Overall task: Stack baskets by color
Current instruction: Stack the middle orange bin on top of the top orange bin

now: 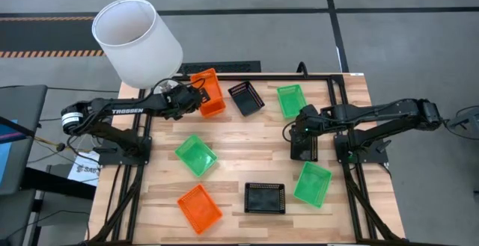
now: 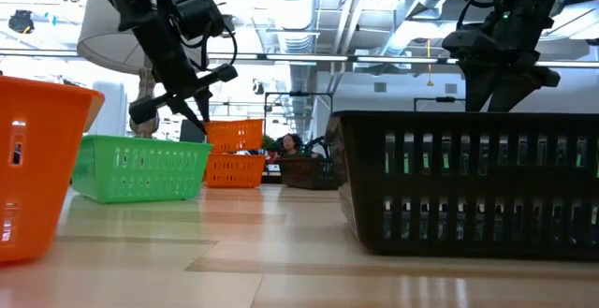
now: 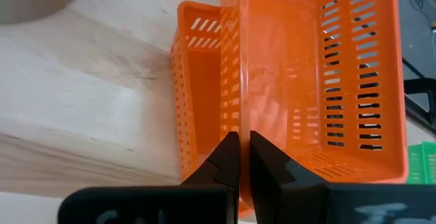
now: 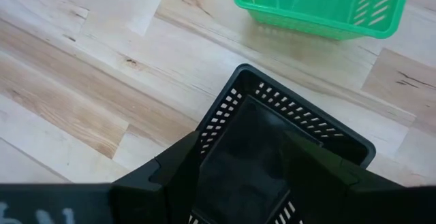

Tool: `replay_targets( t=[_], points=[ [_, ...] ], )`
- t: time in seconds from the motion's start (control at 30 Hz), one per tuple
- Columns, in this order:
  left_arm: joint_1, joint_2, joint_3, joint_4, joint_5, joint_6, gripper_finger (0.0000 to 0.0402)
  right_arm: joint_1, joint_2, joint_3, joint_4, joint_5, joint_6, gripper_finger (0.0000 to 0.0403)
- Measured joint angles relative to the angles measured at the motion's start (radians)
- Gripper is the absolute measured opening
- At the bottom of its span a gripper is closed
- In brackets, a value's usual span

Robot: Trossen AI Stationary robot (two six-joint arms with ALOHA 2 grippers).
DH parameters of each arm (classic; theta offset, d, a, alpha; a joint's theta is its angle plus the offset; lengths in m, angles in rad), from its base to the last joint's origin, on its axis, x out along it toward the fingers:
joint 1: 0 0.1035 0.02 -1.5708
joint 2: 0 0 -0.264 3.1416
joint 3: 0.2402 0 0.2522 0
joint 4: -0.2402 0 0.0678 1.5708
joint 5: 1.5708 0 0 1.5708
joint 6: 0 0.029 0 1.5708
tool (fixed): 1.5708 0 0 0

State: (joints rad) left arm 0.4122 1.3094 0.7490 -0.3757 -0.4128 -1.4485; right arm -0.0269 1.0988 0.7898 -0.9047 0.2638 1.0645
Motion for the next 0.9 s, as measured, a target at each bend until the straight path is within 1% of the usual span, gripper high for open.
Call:
replay_targets(
  t=[0.23,0.63,0.77,0.9],
  points=[
    [0.000,0.000,0.000,-0.049,-0.012,-0.035,0.0000,0.000,0.000,0.000,0.000,0.000,0.000,0.0224],
    [-0.012,0.001,0.000,-0.062,-0.021,-0.067,0.0000,0.000,0.000,0.000,0.000,0.000,0.000,0.0224],
    [-0.018,0.001,0.000,-0.064,-0.020,-0.098,0.0000,0.000,0.000,0.000,0.000,0.000,-0.003,0.0224],
    [-0.019,0.001,0.001,-0.093,-0.019,-0.100,0.0000,0.000,0.000,0.000,0.001,0.000,-0.003,0.0224]
  ],
)
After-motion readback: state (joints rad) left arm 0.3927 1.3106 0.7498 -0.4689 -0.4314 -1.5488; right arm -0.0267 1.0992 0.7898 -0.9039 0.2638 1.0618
